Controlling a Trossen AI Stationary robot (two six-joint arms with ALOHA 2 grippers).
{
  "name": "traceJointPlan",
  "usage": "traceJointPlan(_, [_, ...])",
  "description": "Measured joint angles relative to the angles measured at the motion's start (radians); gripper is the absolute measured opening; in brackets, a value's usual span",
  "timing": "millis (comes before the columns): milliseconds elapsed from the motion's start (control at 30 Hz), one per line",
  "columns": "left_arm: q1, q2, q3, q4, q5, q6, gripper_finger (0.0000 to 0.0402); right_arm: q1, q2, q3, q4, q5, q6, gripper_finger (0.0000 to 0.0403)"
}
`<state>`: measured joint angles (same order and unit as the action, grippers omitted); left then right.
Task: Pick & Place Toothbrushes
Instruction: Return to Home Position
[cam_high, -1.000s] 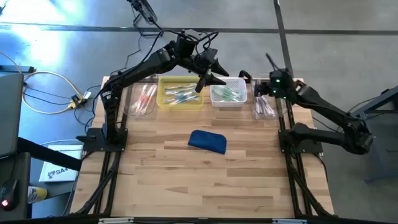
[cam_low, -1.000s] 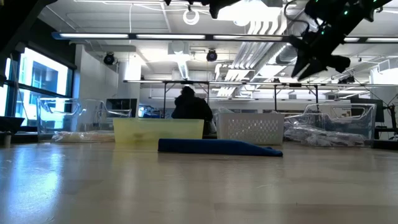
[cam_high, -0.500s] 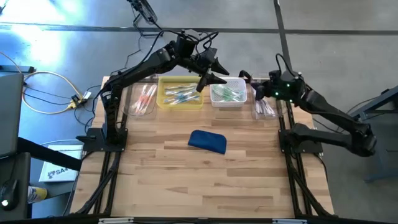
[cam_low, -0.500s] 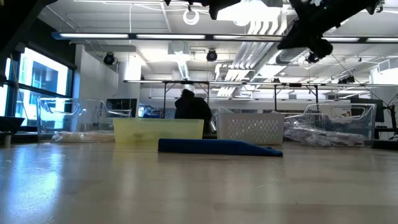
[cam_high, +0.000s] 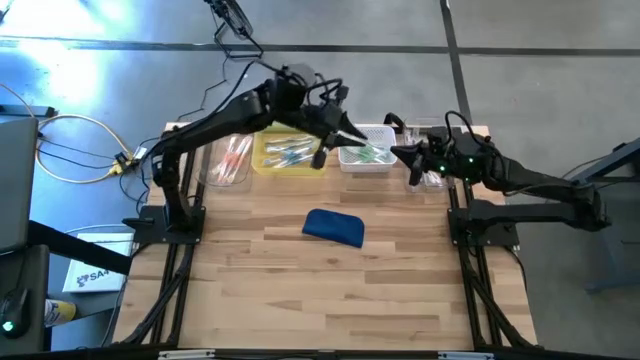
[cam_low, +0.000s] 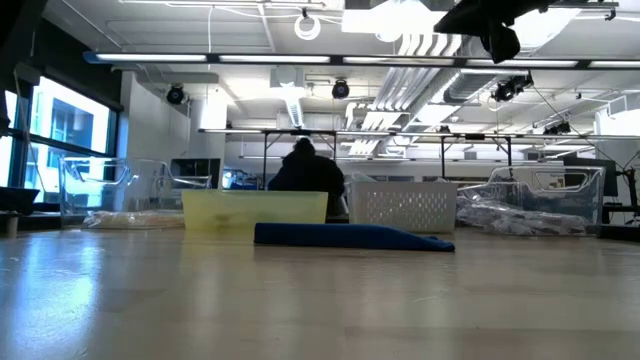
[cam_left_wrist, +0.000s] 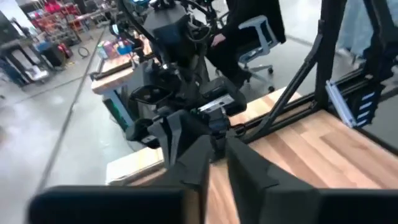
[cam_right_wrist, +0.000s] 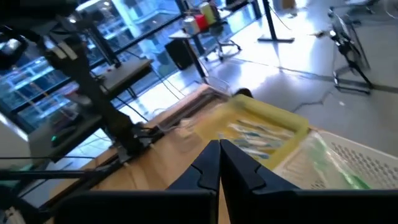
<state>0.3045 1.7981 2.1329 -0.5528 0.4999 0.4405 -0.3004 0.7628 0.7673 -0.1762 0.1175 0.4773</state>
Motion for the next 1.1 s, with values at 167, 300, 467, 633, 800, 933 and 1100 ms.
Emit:
traceJointPlan(167, [-0.050,-0.053,0.000,-0.056,-0.094,0.070,0.0005,0.062,0.001,0.000,0.034,0.015,-0.016,0.0002])
traceJointPlan(300, [-0.100,-0.083,0.000,-0.116,-0.216,0.112,0.0008,0.096,0.001,0.000,0.041,0.015,-0.038,0.0002])
traceJointPlan(467, [-0.173,-0.112,-0.001,-0.166,-0.389,0.178,0.0002,0.132,-0.006,0.000,0.042,0.015,-0.061,0.0002])
traceJointPlan(633, [-0.223,-0.128,-0.001,-0.177,-0.480,0.218,0.0001,0.159,-0.015,0.000,0.062,0.015,-0.107,0.0002])
traceJointPlan(800, [-0.246,-0.127,-0.004,-0.204,-0.485,0.209,0.0000,0.159,-0.029,0.000,0.090,0.016,-0.119,0.0002])
traceJointPlan(933, [-0.292,-0.133,-0.092,-0.164,-0.519,0.181,0.0000,0.162,-0.033,0.000,0.091,0.015,-0.119,0.0002])
traceJointPlan(1100, [-0.349,-0.160,-0.276,-0.032,-0.568,0.116,0.0000,0.166,-0.032,0.000,0.090,0.015,-0.123,0.0002])
